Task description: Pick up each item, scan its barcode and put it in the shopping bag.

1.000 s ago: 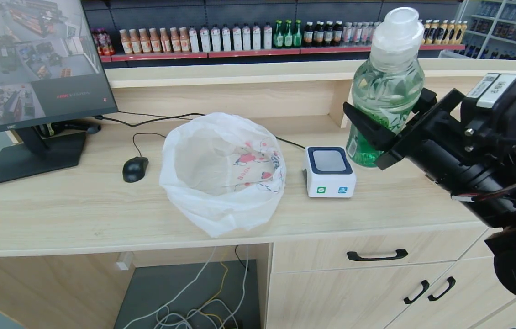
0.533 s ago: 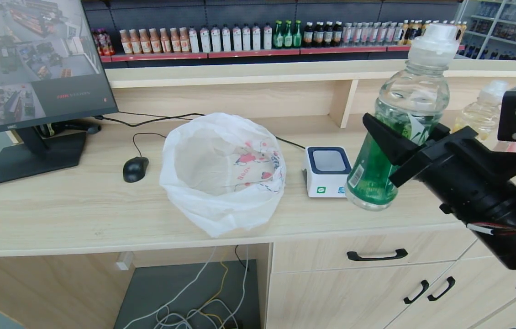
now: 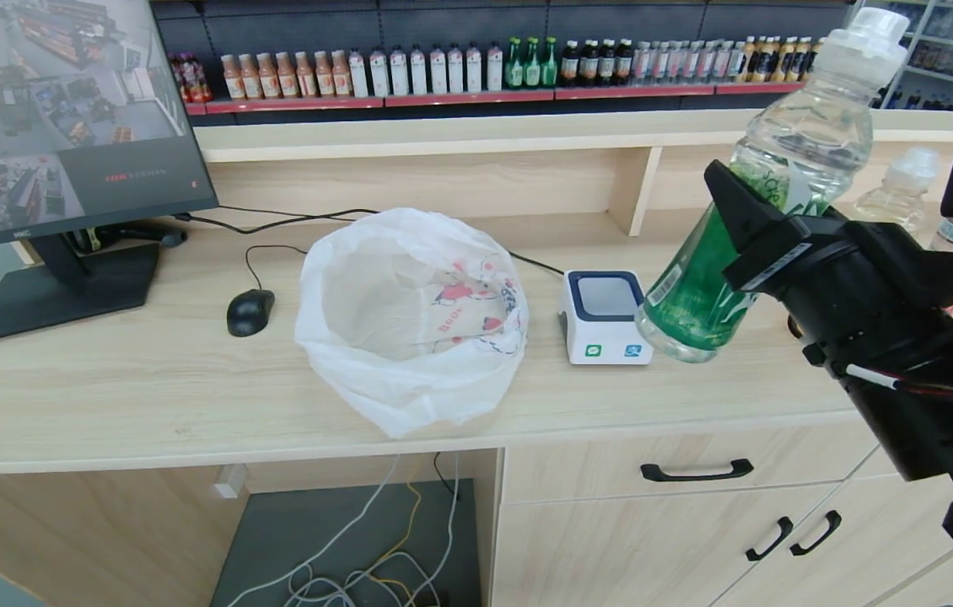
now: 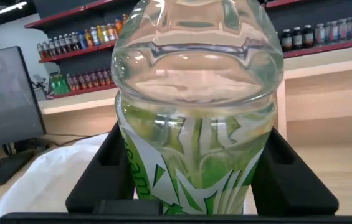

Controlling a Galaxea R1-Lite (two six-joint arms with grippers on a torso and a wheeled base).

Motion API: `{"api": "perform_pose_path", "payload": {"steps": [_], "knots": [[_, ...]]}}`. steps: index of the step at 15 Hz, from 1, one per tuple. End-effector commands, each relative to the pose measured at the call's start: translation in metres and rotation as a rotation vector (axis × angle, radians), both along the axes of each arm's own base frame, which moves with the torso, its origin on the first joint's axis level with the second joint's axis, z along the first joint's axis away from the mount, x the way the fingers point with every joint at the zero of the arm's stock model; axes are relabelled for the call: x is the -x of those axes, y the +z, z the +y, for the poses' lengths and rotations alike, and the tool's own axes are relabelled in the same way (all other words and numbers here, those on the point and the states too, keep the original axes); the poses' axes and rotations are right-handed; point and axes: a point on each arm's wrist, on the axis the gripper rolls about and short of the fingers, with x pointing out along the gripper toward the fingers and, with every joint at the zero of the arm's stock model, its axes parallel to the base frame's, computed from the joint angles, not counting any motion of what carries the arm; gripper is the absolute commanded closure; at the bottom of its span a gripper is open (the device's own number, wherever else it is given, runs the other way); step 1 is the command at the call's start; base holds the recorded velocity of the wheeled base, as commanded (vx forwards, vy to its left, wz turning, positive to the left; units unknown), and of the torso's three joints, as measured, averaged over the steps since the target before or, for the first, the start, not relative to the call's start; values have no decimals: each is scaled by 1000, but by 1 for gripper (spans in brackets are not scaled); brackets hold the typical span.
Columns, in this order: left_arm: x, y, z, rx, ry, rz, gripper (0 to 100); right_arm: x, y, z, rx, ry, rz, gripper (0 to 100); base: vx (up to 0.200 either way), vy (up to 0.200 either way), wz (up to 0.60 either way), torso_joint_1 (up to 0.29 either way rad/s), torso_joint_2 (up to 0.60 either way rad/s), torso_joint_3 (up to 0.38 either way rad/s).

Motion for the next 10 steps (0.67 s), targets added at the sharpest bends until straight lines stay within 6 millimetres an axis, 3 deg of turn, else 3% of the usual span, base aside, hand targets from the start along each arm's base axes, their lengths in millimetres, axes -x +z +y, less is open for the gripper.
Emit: {"api": "perform_pose_path", "payload": {"steps": [1,4,10], "knots": [[0,0,0,-11,-1,1,0,-2,3,-7,-9,-27,-12,100,0,0,0,0,0,0],[0,0,0,-14,-1,2,0,-10,4,-6,-6,-41,-18,100,0,0,0,0,0,0],[0,0,0,4,1,-1,0,-20,8,1,-10,-44,-34,100,0,200,0,2,3,4]]}}
